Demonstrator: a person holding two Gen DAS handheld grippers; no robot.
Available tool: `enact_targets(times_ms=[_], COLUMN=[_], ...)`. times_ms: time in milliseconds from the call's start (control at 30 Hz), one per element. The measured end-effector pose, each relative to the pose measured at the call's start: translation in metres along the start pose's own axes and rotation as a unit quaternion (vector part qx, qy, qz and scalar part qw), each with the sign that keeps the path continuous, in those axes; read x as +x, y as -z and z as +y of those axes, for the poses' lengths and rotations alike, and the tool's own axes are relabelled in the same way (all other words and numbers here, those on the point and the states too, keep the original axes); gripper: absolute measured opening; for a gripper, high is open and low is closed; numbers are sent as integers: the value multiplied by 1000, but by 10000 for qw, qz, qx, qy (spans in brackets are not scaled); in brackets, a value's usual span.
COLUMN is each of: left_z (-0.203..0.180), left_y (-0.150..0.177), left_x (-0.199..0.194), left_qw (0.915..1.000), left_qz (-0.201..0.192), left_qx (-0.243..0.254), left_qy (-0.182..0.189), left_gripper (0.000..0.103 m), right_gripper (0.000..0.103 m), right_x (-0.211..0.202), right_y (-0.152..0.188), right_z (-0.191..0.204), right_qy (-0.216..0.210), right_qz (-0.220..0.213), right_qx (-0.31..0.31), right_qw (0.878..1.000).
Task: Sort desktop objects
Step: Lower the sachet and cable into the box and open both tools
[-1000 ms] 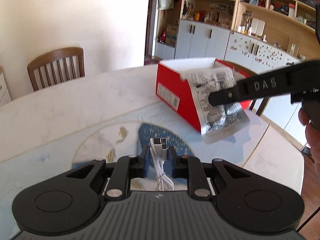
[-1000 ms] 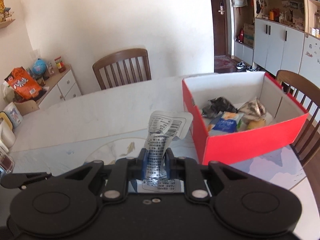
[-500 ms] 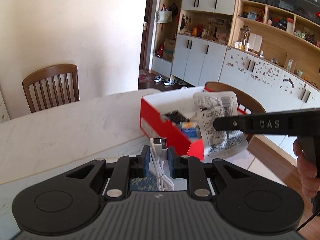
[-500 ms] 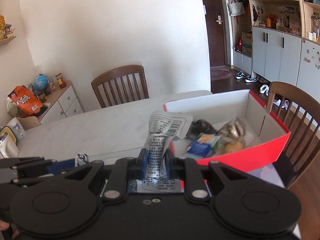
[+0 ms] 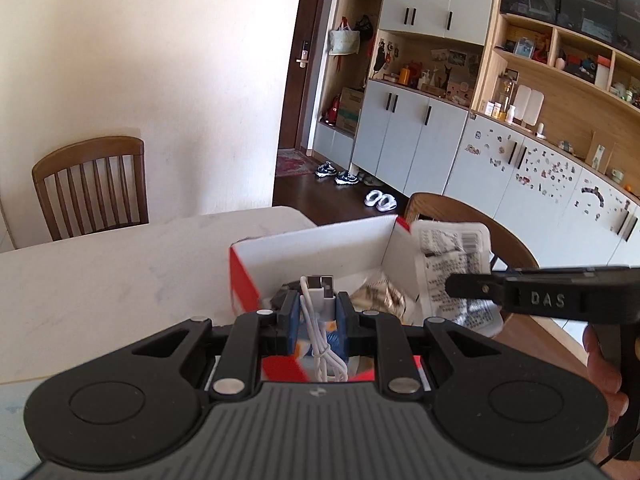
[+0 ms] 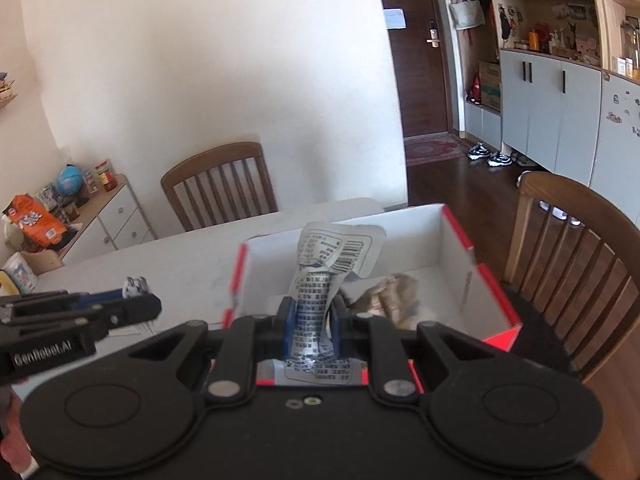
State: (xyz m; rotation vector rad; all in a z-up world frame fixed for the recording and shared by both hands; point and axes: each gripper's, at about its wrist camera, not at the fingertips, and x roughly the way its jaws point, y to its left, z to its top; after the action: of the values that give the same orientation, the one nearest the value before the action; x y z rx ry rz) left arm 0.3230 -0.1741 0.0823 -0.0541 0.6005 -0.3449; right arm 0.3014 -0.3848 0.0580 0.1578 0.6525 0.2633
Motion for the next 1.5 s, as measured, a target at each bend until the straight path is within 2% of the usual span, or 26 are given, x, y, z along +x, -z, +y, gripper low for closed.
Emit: enact_targets(times_ms=[167, 467, 700, 1133, 1333, 1500], left_z=[-6, -5, -9, -23, -26, -26], left_y=[-18, -30, -32, -30, -21, -16], left_x=[31, 101, 148, 199, 212, 220], left_qw=[9999, 9964, 9889, 9684, 9603, 9586], left_qz=[142, 821, 1348, 1944, 2137, 2273], left_qx=[-32, 108, 475, 1247, 1418, 1364], left_qy=[-20, -158, -397, -941, -1100, -1037], left_gripper=[18, 18, 18, 18, 18, 18], right_gripper=[17, 17, 17, 17, 17, 17], right_x=[10, 51, 81, 117, 127, 133], right_y=[-10, -16, -11, 4, 10, 10], right_z=[-30, -66, -70, -57, -52, -54], right_qy=[96, 456, 692, 1144, 1152, 1132], right_qz=[-5, 366, 653, 1050, 1164, 1224], right_qx=[42, 26, -184, -870, -1008, -979], right_qw=[9999, 9983, 9953, 9840, 9814, 9811])
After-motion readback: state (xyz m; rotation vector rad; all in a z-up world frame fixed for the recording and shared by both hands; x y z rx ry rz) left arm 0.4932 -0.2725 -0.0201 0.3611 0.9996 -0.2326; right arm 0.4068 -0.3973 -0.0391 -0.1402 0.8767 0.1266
